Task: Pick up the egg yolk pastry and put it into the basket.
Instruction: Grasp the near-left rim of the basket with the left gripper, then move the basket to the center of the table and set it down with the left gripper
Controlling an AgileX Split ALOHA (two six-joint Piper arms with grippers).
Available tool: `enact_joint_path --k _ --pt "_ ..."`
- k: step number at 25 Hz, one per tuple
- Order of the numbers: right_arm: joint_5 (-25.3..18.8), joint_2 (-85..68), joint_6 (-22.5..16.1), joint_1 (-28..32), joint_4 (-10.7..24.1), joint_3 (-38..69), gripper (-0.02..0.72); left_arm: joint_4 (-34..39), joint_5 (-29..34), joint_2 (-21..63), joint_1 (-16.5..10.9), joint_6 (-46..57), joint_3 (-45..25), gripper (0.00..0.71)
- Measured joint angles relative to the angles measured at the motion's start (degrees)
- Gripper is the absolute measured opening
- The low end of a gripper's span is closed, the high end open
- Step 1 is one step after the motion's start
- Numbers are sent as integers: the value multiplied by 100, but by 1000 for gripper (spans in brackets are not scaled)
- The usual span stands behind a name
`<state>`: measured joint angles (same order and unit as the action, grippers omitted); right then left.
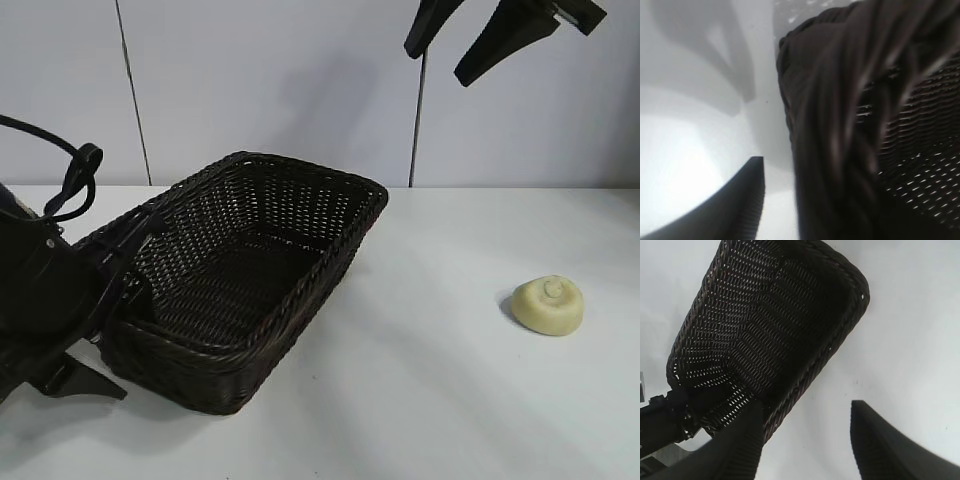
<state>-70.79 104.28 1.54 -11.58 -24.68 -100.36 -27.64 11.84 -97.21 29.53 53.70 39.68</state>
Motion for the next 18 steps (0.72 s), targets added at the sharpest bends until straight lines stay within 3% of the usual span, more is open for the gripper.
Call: enact_joint_path --k 6,11,18 --pt "0 0 0 0 0 0 390 5 30 0 0 0 166 225" --pt "0 0 0 0 0 0 390 5 132 -41 0 10 229 113" --pt "0 0 -1 0 0 0 390 44 195 -41 7 -26 235 104"
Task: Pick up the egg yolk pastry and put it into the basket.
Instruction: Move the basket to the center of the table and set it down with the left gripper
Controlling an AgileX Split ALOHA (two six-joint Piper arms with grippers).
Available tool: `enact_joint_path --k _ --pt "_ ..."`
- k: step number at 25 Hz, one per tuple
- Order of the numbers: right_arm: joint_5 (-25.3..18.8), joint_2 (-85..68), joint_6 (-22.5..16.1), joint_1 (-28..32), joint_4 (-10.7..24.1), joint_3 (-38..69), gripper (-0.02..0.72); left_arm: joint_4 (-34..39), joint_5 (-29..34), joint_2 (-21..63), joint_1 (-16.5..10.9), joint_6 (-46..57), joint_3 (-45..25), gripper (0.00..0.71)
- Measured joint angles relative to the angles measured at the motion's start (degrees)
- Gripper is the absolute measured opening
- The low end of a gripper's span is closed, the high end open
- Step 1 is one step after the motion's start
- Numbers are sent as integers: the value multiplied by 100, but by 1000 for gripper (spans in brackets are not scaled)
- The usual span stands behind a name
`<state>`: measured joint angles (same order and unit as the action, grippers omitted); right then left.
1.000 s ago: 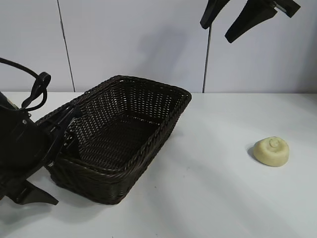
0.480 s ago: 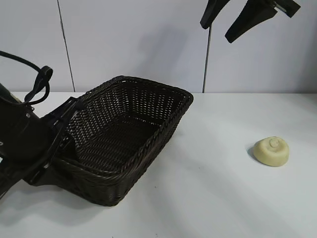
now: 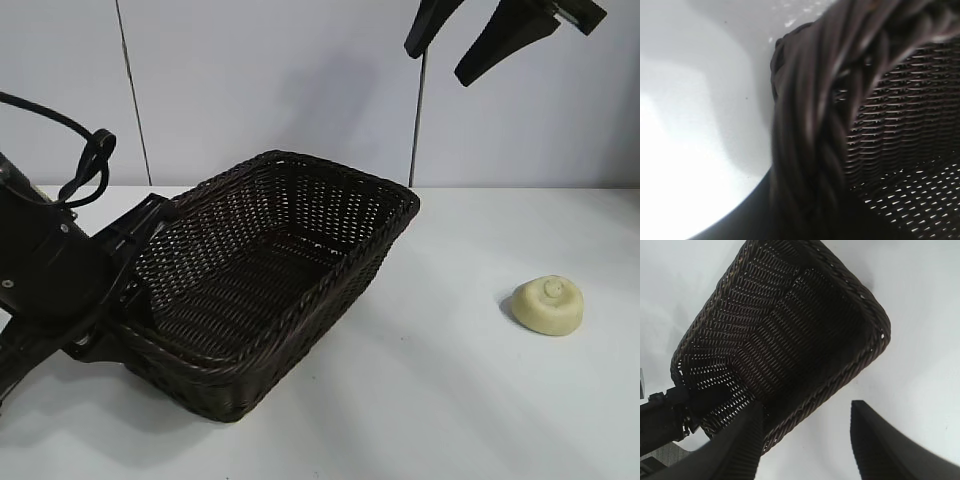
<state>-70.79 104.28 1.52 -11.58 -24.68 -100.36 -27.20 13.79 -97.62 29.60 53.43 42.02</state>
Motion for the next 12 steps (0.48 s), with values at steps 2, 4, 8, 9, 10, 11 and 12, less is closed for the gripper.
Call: enact_joint_path --k 2,4,8,9,10,11,12 --pt "0 0 0 0 0 0 390 0 6 0 -47 5 0 104" --pt "0 0 0 0 5 0 390 0 106 0 -166 0 0 103" --pt "-5 0 0 0 5 0 390 0 365 32 -529 -186 22 103" --pt "-5 0 0 0 5 0 390 0 436 53 -604 -300 22 103" --pt "-5 0 0 0 5 0 390 0 527 66 -696 -457 43 103" --pt "-5 0 0 0 5 0 390 0 702 71 -782 -645 111 103" --pt "-5 0 0 0 5 0 390 0 890 71 -861 -859 222 103"
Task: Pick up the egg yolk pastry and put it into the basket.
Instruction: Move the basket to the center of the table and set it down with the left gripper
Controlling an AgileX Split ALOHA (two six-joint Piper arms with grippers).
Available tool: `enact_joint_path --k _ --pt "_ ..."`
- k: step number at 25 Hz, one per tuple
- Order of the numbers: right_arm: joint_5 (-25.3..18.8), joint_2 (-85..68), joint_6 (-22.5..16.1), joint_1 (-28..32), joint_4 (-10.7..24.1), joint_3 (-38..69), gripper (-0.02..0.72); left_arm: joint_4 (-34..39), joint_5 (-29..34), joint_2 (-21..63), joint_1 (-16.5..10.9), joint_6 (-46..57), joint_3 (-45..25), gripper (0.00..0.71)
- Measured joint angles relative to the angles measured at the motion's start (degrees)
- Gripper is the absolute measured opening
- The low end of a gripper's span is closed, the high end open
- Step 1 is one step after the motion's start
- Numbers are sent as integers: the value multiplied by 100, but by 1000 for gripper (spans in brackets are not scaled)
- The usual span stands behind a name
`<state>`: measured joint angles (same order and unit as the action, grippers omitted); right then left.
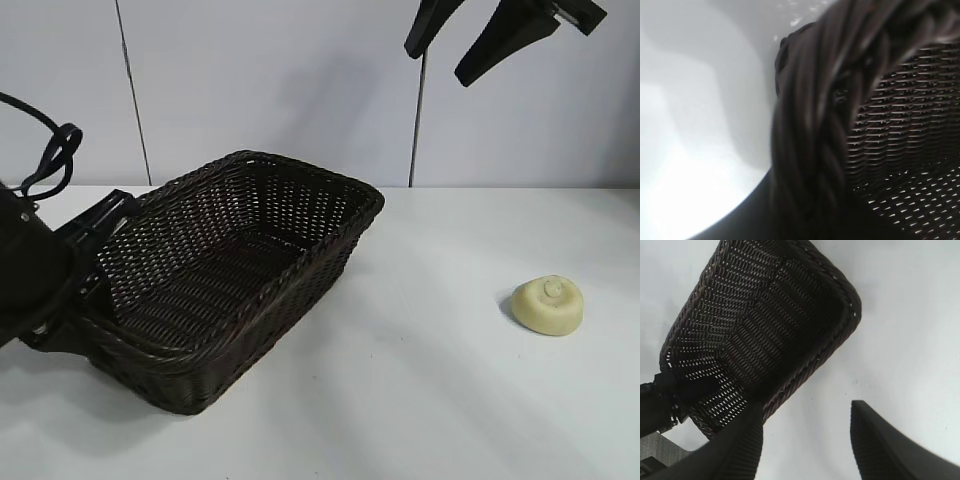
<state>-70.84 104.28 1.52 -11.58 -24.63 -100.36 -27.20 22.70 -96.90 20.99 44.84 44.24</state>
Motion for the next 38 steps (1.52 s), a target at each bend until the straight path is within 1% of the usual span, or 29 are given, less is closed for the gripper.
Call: enact_joint_path --k 3,6,10,16,22,25,29,34,38 --pt "0 0 -5 0 0 0 390 66 519 0 -113 -627 446 103" --pt "0 0 -5 0 6 0 390 130 931 -29 -121 -1105 959 103" --pt "0 0 -5 0 6 0 390 283 1404 -156 -121 -1491 1533 103" --pt "0 0 -5 0 6 0 390 418 2305 -706 -133 -2583 2207 103" --pt "0 0 -5 0 6 0 390 477 3147 -1149 -133 -3625 3251 103" --pt "0 0 -5 0 6 0 390 481 3420 -1331 -133 -3994 3701 103" --pt "0 0 -5 0 6 0 390 492 3729 -1532 -133 -4368 4050 103" --pt "7 0 -5 0 6 0 390 512 3933 -1783 -146 -4622 4253 103" --pt "7 0 -5 0 6 0 390 501 3955 -1915 -282 -4642 4265 103"
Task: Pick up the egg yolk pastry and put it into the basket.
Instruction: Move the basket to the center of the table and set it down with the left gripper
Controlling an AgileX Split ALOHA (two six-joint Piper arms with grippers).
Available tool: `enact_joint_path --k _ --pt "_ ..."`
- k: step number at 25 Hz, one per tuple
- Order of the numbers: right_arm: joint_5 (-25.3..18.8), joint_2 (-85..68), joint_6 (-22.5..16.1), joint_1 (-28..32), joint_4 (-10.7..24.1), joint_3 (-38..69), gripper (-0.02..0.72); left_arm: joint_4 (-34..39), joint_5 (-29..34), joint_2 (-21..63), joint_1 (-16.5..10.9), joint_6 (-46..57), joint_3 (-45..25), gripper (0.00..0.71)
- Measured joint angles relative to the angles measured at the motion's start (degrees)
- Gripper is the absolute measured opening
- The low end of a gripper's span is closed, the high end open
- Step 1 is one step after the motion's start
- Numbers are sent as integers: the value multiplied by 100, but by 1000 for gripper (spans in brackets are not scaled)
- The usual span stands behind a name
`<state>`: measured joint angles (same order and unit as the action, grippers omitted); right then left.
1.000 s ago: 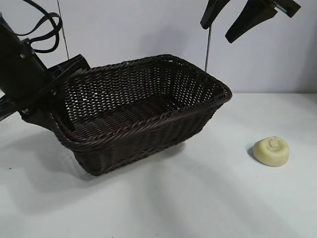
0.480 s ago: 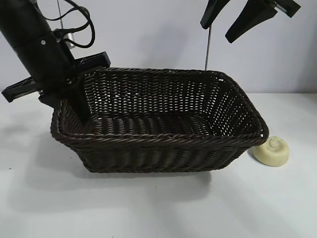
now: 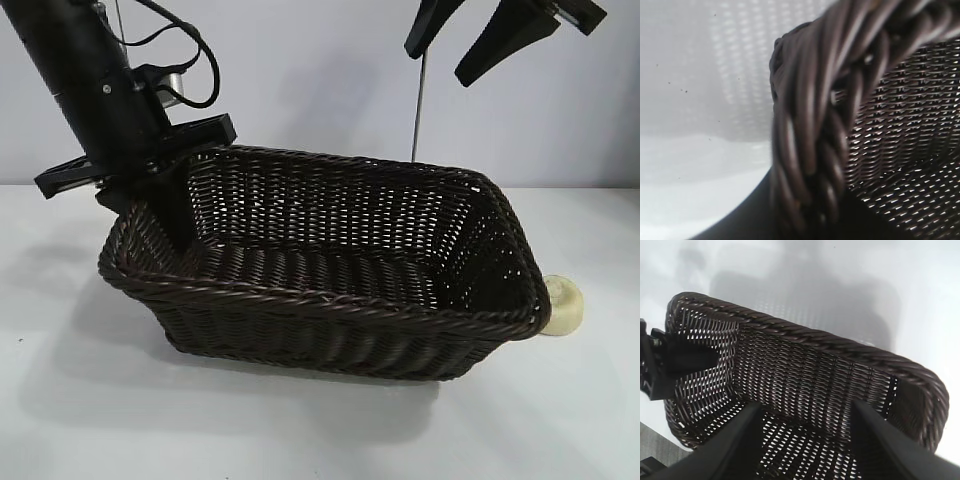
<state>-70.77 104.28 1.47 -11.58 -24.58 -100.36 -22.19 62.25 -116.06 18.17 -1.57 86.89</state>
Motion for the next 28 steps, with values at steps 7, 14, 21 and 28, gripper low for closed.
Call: enact_joint_path --k 7,14,21,28 --pt "0 0 0 0 0 0 390 -332 -5 -206 -256 -194 11 103" --pt "0 0 0 0 5 0 390 -514 11 -429 -251 -300 17 103" --pt "0 0 0 0 11 0 390 -515 -2 -427 -251 -312 12 103" --pt "0 0 0 0 11 0 390 -515 -2 -427 -251 -322 12 103"
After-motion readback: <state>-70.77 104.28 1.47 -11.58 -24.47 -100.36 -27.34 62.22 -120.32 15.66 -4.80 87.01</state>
